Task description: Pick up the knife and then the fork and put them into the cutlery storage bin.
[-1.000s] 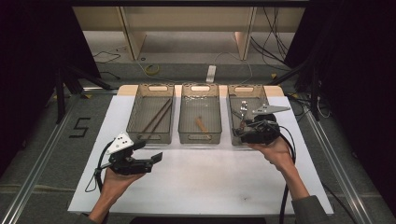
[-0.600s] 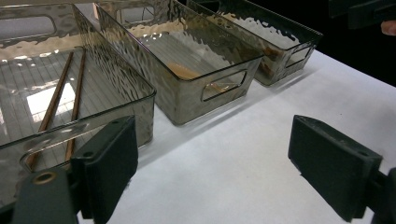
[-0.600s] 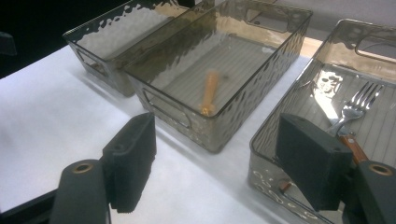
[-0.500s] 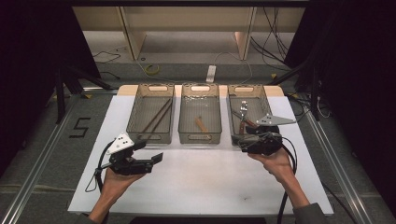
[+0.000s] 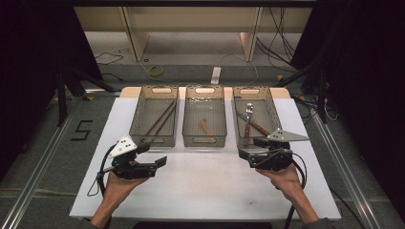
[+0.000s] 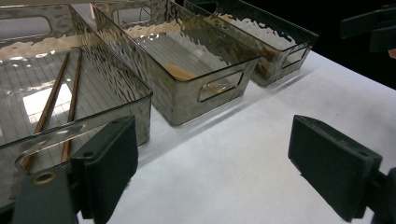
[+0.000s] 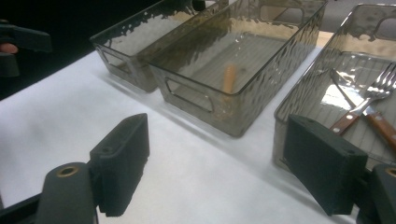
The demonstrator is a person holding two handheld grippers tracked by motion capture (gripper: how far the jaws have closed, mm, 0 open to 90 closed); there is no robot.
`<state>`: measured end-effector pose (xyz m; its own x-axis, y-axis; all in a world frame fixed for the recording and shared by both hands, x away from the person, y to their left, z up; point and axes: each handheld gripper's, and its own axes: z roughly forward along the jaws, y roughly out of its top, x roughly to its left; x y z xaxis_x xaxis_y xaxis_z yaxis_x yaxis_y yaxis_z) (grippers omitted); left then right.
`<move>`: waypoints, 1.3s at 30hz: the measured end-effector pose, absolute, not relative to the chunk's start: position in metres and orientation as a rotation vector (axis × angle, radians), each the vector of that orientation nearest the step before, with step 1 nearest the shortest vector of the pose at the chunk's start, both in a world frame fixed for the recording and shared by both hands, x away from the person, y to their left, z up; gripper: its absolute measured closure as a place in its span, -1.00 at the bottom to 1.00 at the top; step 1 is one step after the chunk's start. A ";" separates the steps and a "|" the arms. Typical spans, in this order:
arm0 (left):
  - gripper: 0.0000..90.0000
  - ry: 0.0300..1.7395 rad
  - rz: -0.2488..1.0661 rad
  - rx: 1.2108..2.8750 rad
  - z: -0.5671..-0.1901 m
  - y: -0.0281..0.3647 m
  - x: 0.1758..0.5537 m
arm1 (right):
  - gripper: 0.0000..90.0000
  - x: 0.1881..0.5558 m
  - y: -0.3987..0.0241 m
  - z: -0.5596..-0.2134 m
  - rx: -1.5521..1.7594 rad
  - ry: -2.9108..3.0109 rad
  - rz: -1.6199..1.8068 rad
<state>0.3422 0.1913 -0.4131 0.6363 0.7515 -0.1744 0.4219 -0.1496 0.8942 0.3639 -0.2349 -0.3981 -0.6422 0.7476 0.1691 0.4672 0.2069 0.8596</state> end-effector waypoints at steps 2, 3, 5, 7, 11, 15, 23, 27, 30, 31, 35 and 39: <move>-0.66 0.948 0.381 1.777 -0.413 0.191 0.342 | -0.48 0.360 -0.236 -0.401 1.149 2.200 1.423; -0.65 0.949 0.380 1.776 -0.413 0.191 0.342 | -0.48 0.358 -0.236 -0.403 1.144 2.194 1.425; -0.66 0.948 0.377 1.776 -0.413 0.192 0.342 | -0.48 0.353 -0.238 -0.405 1.144 2.173 1.446; -0.65 0.948 0.374 1.777 -0.413 0.192 0.342 | -0.48 0.348 -0.239 -0.406 1.138 2.157 1.463; -0.66 0.942 0.370 1.774 -0.413 0.191 0.342 | -0.52 0.341 -0.243 -0.407 1.133 2.128 1.489; -0.65 0.932 0.363 1.779 -0.413 0.191 0.342 | -0.54 0.336 -0.245 -0.411 1.133 2.133 1.491; -0.65 0.930 0.356 1.783 -0.413 0.190 0.342 | -0.56 0.329 -0.246 -0.419 1.117 2.138 1.478; -0.65 0.928 0.348 1.791 -0.414 0.189 0.342 | -0.56 0.325 -0.248 -0.421 1.116 2.144 1.479; -0.65 0.924 0.342 1.802 -0.414 0.189 0.342 | -0.56 0.323 -0.249 -0.424 1.120 2.151 1.471; -0.66 0.924 0.342 1.803 -0.414 0.189 0.342 | -0.56 0.323 -0.249 -0.424 1.119 2.153 1.470; -0.65 0.925 0.338 1.799 -0.414 0.190 0.341 | -0.56 0.321 -0.250 -0.427 1.121 2.155 1.461; -0.65 0.924 0.334 1.799 -0.415 0.190 0.340 | -0.56 0.320 -0.250 -0.427 1.120 2.148 1.456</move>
